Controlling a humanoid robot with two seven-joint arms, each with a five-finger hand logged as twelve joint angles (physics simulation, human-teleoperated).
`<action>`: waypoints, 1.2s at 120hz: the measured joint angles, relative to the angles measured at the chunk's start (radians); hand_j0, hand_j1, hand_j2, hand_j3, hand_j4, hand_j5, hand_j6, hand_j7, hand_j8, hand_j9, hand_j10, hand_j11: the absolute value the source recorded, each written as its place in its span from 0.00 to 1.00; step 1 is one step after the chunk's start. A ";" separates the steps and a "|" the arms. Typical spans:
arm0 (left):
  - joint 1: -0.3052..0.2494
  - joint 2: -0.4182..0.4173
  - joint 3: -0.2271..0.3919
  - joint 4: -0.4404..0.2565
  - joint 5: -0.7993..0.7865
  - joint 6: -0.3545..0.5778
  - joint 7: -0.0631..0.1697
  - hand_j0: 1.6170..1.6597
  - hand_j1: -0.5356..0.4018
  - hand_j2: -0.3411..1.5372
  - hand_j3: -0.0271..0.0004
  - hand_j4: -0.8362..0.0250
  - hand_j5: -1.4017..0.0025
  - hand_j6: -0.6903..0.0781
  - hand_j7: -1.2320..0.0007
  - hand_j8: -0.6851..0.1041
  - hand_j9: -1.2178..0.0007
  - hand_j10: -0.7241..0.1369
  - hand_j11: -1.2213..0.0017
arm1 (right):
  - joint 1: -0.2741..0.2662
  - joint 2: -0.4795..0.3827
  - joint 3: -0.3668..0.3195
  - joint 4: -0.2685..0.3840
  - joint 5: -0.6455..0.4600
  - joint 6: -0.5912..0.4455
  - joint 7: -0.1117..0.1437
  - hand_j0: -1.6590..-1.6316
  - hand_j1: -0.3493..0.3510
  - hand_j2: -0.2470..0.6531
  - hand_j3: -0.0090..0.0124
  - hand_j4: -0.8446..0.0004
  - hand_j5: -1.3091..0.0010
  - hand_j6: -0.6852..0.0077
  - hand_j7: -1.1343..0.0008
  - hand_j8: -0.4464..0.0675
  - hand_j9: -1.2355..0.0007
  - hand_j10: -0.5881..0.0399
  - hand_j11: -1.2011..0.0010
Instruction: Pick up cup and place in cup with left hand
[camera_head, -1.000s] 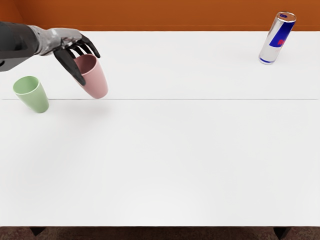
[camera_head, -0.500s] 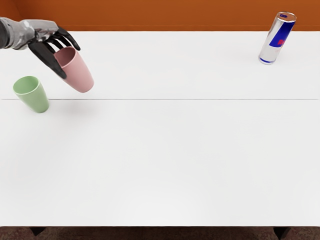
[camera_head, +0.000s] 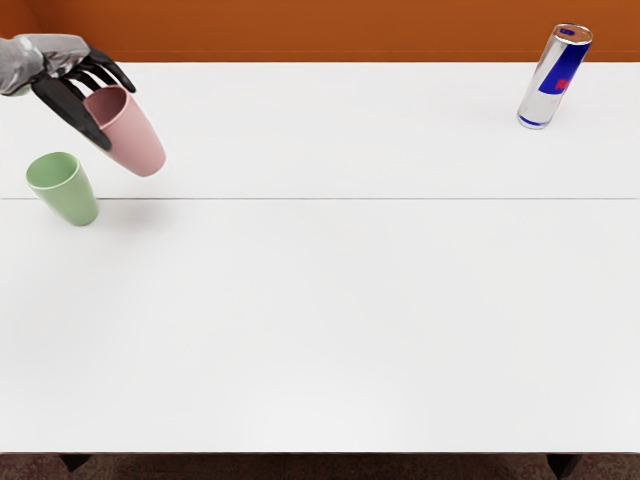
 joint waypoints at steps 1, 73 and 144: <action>0.001 0.000 0.000 0.001 0.000 0.001 0.000 0.93 0.42 0.28 0.99 0.43 0.54 0.46 0.50 0.47 0.49 0.31 0.49 | 0.000 0.000 0.000 0.000 0.000 0.000 0.000 0.04 0.00 0.27 0.42 1.00 1.00 0.99 1.00 0.87 1.00 0.94 1.00; 0.013 0.062 0.013 0.026 0.032 0.039 -0.001 0.93 0.41 0.29 0.99 0.43 0.54 0.46 0.50 0.47 0.49 0.31 0.48 | 0.000 0.000 0.000 0.000 0.000 0.000 0.000 0.04 0.00 0.27 0.42 1.00 1.00 0.99 1.00 0.87 1.00 0.94 1.00; 0.013 0.128 0.026 0.028 0.059 0.053 -0.001 0.91 0.44 0.26 0.99 0.43 0.54 0.45 0.50 0.46 0.48 0.31 0.48 | 0.000 0.000 0.000 0.000 0.000 0.000 0.000 0.04 0.00 0.27 0.42 1.00 1.00 0.99 1.00 0.87 1.00 0.94 1.00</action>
